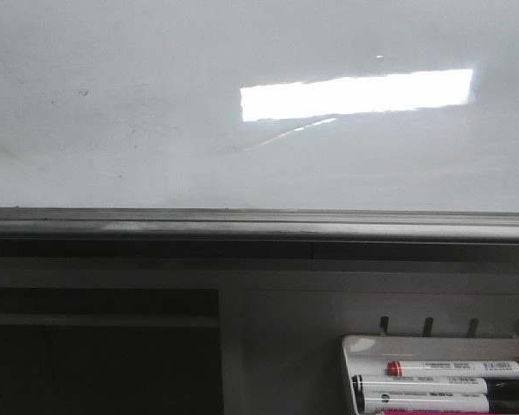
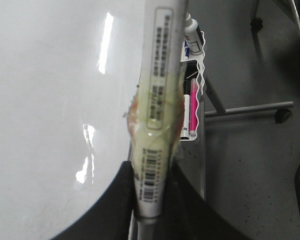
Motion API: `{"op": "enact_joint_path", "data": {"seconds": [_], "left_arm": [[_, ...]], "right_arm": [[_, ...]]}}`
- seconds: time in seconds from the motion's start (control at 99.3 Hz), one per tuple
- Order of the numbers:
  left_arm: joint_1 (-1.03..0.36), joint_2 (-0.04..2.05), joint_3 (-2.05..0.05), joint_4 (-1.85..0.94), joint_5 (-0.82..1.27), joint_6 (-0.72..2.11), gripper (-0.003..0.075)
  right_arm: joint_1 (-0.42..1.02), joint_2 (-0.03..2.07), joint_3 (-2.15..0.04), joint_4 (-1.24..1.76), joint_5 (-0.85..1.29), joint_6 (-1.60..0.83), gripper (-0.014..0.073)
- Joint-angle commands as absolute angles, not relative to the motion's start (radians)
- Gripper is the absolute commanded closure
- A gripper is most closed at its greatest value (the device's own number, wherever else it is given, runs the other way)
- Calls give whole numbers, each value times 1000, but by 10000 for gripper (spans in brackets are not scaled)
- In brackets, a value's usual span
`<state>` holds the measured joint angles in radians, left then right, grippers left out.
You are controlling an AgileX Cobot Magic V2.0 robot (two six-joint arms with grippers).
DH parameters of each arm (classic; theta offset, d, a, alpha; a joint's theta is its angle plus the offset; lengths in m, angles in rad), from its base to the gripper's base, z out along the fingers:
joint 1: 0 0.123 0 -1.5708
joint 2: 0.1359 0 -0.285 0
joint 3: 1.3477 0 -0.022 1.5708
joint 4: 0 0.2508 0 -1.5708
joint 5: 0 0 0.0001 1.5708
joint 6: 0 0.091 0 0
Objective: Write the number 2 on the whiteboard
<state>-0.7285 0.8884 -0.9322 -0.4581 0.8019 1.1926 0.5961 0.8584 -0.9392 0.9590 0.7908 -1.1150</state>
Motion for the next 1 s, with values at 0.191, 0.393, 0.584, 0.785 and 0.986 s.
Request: {"op": "enact_joint_path", "data": {"seconds": [0.191, 0.393, 0.584, 0.785, 0.986], "left_arm": [[-738, 882, -966, -495, 753, 1192, 741], [-738, 882, -966, -516, 754, 1192, 741], [-738, 882, -966, -522, 757, 1192, 741], [-738, 882, -966, -522, 757, 1192, 741], [-738, 882, -966, -552, 733, 1177, 732]], "right_arm": [[787, 977, -972, 1024, 487, -1127, 174], [817, 1038, -972, 1072, 448, -1127, 174], [817, 1056, -972, 1159, 444, -1127, 326], [817, 1058, -972, 1167, 461, -1127, 525], [817, 1077, -972, 1167, 507, -1127, 666]]}}
